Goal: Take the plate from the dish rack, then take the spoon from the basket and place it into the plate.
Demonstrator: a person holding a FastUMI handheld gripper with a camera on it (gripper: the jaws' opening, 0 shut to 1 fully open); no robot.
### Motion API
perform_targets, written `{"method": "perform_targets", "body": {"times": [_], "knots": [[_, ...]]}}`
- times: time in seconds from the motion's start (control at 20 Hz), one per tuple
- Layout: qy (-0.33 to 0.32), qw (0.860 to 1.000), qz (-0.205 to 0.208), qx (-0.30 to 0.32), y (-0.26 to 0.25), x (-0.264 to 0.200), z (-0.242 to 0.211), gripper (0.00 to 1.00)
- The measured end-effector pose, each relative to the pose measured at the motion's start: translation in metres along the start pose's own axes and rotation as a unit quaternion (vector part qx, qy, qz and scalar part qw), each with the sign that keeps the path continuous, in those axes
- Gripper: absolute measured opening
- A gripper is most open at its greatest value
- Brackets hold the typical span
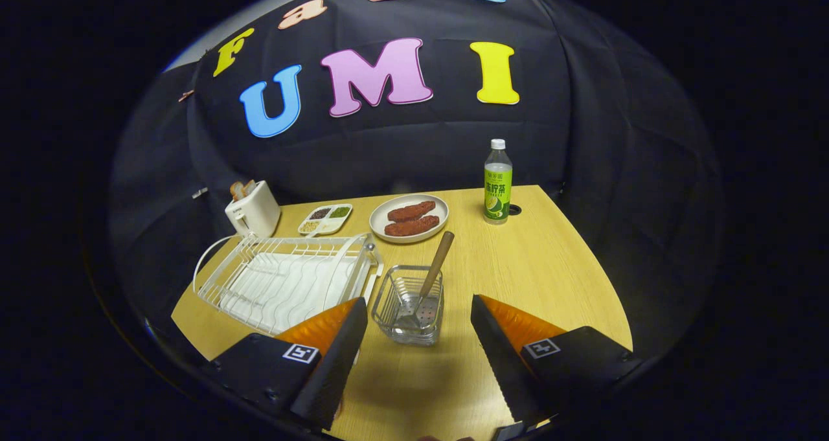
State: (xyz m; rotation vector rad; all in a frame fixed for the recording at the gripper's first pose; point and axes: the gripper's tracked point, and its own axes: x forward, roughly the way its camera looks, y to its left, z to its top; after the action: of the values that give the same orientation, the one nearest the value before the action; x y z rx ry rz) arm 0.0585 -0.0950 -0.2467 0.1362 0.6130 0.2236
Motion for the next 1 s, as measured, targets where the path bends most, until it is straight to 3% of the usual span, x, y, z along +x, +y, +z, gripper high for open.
{"method": "perform_targets", "body": {"times": [0.75,0.8,0.95,1.0], "knots": [[0.028,0.998,-0.025,0.043,-0.029,0.127,-0.001,0.97],[0.031,0.998,-0.026,0.046,-0.03,0.132,-0.001,0.9],[0.035,0.998,-0.017,0.048,-0.029,0.141,0.001,0.88],[0.037,0.998,-0.015,0.052,-0.029,0.141,0.001,0.81]]}}
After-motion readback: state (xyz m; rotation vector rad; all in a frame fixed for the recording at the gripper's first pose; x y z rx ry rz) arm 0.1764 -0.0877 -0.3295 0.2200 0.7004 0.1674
